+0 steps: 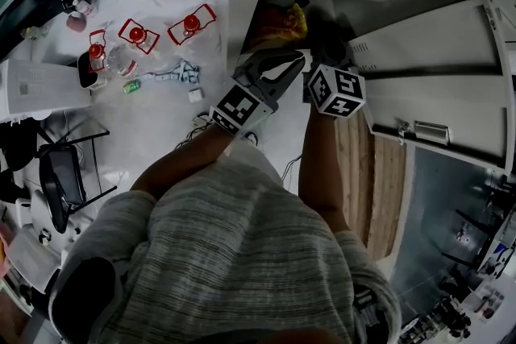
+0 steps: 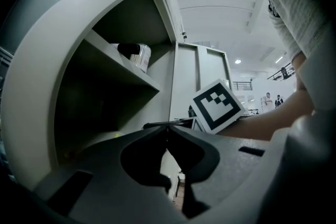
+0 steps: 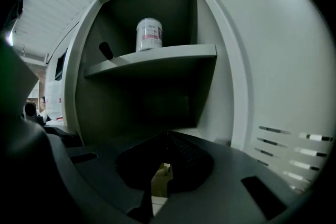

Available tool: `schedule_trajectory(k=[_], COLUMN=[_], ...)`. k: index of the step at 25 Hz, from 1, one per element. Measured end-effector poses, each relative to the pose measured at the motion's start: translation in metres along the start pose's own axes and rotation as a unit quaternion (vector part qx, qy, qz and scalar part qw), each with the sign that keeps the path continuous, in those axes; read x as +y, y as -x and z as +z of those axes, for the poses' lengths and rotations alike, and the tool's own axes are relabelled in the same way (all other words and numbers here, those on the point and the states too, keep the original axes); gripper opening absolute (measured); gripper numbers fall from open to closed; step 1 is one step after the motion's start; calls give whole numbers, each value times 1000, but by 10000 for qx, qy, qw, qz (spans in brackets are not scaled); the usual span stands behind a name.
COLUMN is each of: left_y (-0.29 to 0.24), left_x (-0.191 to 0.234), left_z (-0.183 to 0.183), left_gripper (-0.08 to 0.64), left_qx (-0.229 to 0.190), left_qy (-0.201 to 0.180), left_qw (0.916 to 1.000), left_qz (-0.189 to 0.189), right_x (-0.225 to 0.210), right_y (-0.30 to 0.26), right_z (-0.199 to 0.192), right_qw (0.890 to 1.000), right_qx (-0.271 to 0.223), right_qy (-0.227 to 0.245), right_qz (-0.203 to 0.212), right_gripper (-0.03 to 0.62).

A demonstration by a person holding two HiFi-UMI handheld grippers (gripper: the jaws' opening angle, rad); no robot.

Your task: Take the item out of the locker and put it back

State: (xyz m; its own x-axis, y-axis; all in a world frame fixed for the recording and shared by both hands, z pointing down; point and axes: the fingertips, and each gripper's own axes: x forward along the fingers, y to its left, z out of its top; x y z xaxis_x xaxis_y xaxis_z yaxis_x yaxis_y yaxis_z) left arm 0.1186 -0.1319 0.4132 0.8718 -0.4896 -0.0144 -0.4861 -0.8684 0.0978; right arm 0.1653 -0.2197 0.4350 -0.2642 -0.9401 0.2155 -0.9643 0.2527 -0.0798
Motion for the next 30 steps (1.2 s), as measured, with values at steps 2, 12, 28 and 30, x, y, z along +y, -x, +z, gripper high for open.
schedule_trajectory(k=[2,12,28,30], left_y=[0,2,6,8], left_x=[1,6,4,4], left_z=[0,1,6,7], left_gripper=[18,18,18,18], left_qx=[-1,-5,-84,-94], left_qy=[2,-9,-9,-19], left_qw=[10000,10000,9999,9999], left_qz=[13,72,54,61], right_x=[-2,-12,0,4], right_y=[-4,-19,-5,2], right_z=[-4,-12,2,3], right_qw=[10000,9993,9995,9998], right_qx=[75,231,132,122], right_qy=[24,166,292,147], right_qz=[-24,-235,-17,63], right_gripper=[26,28,114,120])
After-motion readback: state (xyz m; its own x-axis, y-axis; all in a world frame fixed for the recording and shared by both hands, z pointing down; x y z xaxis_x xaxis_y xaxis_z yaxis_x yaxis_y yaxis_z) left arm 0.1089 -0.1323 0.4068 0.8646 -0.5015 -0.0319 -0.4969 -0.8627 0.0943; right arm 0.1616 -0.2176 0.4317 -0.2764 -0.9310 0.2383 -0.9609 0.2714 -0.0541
